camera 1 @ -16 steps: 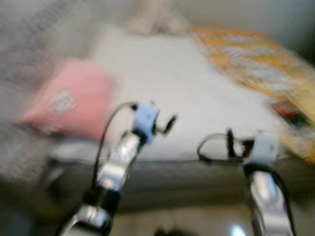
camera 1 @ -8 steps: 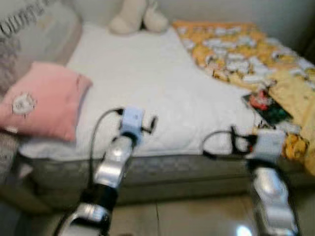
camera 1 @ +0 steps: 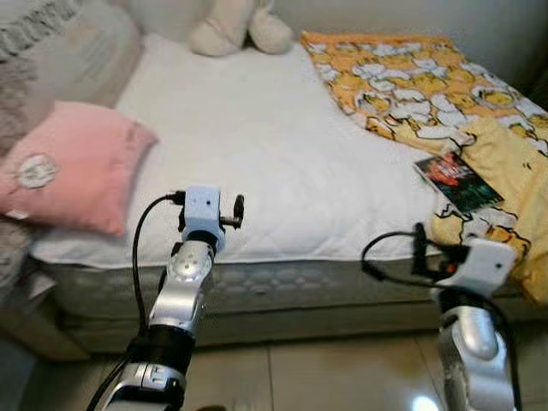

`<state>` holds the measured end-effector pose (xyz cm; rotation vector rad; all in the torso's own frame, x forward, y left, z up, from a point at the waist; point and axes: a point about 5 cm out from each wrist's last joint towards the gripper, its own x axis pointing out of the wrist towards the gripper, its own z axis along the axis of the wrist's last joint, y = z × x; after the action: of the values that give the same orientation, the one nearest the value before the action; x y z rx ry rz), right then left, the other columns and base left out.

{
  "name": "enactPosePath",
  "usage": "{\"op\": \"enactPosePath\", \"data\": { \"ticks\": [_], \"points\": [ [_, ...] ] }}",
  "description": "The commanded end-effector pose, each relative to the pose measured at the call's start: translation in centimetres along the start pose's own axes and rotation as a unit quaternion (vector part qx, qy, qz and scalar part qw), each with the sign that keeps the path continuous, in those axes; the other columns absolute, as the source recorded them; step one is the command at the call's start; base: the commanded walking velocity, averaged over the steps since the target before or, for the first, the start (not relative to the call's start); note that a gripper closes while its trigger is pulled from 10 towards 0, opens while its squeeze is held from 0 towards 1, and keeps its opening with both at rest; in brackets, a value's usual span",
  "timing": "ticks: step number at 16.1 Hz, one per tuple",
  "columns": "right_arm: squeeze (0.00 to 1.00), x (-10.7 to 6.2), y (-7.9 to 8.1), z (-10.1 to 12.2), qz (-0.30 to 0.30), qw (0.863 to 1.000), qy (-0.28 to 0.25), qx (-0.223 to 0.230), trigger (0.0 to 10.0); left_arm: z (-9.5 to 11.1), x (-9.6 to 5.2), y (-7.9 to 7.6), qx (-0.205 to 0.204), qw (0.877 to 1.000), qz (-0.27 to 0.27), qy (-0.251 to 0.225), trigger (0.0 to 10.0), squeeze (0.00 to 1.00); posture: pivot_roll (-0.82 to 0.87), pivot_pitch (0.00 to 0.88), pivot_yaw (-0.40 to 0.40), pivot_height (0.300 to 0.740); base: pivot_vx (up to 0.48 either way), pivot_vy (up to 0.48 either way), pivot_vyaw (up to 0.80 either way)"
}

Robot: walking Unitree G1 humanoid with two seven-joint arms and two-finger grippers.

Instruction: Clean up the room

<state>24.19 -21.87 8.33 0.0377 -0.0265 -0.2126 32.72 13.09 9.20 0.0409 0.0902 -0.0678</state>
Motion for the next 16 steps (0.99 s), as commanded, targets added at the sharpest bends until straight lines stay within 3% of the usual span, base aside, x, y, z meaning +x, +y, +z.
{"op": "enactPosePath", "data": {
  "ticks": [1,16],
  "points": [
    [0.00,0.1,-0.4,-0.1,-0.004,1.000,0.002,0.002,10.0,0.3,0.1,-0.3,-0.003,1.000,-0.003,-0.005,10.0,0.00,0.06,0.000,-0.022,0.740,0.000,-0.465,0.00],
    [0.00,0.6,-0.4,-0.1,0.000,1.000,0.006,-0.014,10.0,0.5,1.0,-1.9,0.014,0.999,-0.052,0.004,10.0,0.00,0.05,0.000,-0.016,0.740,0.000,-0.464,0.67]
  ]
}}
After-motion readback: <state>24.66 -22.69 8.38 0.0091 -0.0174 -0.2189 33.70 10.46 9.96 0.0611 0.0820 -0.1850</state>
